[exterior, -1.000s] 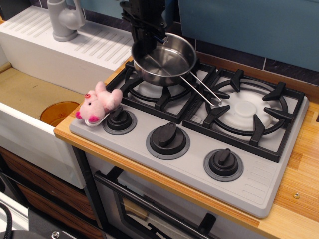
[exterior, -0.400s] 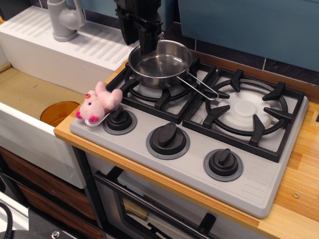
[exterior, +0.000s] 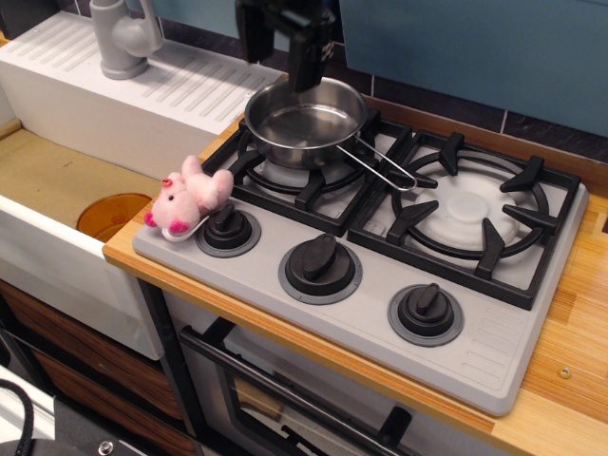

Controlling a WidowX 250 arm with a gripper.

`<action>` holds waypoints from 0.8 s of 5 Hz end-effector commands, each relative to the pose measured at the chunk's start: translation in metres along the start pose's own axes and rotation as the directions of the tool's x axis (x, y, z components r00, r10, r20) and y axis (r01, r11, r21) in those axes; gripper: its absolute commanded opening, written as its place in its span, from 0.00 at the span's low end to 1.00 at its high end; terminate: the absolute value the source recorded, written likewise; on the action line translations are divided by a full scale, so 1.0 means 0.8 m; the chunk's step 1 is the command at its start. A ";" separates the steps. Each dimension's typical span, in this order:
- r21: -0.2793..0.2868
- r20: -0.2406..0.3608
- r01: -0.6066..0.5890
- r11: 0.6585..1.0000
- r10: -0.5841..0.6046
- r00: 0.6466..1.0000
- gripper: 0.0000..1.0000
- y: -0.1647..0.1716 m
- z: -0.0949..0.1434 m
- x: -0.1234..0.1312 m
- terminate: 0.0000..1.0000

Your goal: Put pan on stove and put stuffedpig in pan

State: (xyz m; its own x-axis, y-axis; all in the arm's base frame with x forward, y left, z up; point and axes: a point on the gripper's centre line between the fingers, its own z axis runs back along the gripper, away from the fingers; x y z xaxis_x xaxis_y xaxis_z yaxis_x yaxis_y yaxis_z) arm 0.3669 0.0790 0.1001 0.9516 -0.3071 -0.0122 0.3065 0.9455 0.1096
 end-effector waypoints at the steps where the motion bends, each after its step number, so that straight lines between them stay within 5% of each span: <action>1: 0.053 0.089 -0.009 0.999 0.004 0.996 1.00 0.007 0.047 0.009 0.00; 3: 0.053 0.089 -0.009 0.999 0.004 0.996 1.00 0.007 0.047 0.009 0.00; 4: 0.067 0.116 -0.032 0.997 0.024 0.993 1.00 0.005 0.055 -0.022 0.00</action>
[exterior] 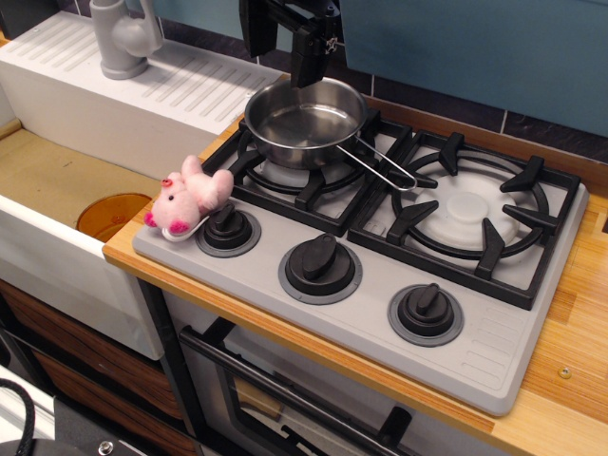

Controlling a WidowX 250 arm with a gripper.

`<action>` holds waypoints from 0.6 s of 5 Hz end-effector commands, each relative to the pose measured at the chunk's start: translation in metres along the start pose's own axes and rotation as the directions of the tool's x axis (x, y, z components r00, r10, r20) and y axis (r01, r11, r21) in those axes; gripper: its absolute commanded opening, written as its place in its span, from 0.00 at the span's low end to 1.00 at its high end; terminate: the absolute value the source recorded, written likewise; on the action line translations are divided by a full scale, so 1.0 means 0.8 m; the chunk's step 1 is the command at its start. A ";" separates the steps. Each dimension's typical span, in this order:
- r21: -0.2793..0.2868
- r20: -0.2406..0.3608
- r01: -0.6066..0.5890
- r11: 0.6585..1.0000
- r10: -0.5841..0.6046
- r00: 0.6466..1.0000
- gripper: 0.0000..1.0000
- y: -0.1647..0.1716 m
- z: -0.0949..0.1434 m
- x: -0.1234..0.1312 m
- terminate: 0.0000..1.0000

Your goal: Put pan on stove and put stuffedpig in pan

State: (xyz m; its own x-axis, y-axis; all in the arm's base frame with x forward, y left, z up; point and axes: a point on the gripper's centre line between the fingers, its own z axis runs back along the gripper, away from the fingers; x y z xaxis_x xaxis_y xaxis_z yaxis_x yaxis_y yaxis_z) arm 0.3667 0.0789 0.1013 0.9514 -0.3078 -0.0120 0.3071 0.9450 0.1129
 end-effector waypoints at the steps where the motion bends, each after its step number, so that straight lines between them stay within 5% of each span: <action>1: 0.124 0.153 -0.035 0.992 0.016 0.988 1.00 0.004 0.043 -0.059 0.00; 3: 0.115 0.197 -0.049 0.992 0.025 0.980 1.00 0.000 0.025 -0.108 0.00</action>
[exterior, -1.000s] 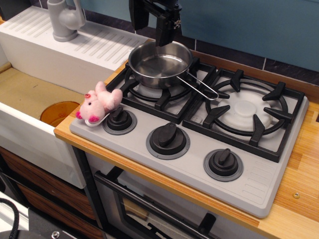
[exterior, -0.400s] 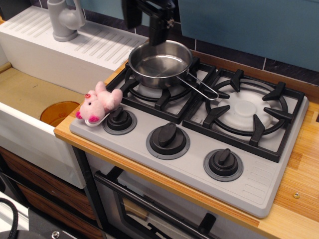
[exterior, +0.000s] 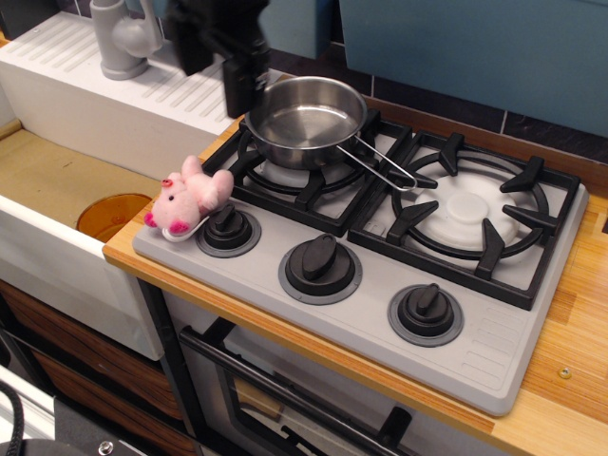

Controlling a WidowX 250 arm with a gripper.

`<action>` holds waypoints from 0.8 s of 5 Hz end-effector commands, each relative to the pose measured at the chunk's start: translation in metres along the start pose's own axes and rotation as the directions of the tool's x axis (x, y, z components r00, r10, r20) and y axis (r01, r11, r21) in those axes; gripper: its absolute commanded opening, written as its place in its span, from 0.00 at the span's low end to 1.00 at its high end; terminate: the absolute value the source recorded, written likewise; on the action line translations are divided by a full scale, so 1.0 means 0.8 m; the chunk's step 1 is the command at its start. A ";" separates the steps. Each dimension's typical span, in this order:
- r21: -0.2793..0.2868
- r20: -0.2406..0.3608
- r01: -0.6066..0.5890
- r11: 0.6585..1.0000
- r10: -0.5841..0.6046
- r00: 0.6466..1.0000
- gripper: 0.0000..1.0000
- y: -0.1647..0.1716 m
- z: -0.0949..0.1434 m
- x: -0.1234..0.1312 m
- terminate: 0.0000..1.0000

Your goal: Put pan on stove and put stuffedpig in pan

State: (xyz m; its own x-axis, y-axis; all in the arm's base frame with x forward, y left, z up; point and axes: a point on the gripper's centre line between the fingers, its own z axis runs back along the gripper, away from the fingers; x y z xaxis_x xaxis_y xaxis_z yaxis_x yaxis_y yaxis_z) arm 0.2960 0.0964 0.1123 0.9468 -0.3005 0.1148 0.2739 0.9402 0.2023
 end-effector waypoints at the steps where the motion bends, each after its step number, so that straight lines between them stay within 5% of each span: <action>1: 0.028 0.116 -0.015 1.000 0.012 0.993 1.00 0.006 -0.003 -0.037 0.00; 4: 0.037 0.193 -0.031 0.999 0.023 0.981 1.00 -0.010 -0.041 -0.059 0.00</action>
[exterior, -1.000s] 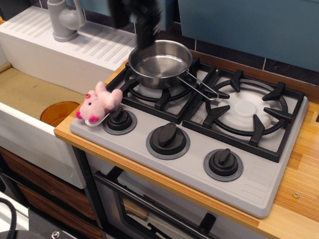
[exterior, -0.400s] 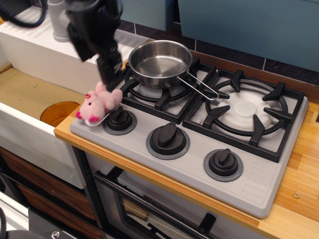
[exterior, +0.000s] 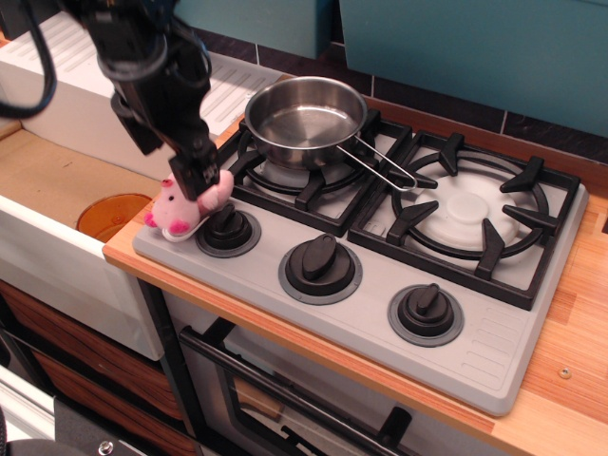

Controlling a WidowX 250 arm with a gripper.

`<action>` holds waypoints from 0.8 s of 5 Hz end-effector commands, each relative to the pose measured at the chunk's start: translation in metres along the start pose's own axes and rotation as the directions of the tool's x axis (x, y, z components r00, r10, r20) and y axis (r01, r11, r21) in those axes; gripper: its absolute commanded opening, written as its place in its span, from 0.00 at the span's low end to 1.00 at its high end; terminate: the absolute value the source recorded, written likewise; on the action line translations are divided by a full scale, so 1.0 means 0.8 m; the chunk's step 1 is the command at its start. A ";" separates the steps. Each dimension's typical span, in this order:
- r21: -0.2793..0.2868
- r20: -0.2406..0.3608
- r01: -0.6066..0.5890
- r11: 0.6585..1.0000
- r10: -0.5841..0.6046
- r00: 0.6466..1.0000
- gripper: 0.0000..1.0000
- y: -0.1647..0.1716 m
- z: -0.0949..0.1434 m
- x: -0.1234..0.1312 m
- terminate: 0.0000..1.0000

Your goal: Put pan on stove and put stuffedpig in pan

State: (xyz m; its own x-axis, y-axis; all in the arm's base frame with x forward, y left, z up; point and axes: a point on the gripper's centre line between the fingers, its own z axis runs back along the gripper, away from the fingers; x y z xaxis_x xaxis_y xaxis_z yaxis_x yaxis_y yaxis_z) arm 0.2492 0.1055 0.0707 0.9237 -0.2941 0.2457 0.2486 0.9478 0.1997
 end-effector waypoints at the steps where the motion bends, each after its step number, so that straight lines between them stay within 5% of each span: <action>1: 0.024 0.081 -0.007 1.000 0.005 0.997 1.00 0.004 -0.009 0.004 0.00; 4: 0.011 0.138 -0.015 1.000 0.013 0.990 1.00 0.007 -0.043 -0.010 0.00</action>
State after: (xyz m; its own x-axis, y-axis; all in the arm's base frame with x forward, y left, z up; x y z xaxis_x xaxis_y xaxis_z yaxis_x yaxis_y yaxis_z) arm 0.2470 0.1159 0.0320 0.8848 -0.2848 0.3688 0.2308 0.9554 0.1842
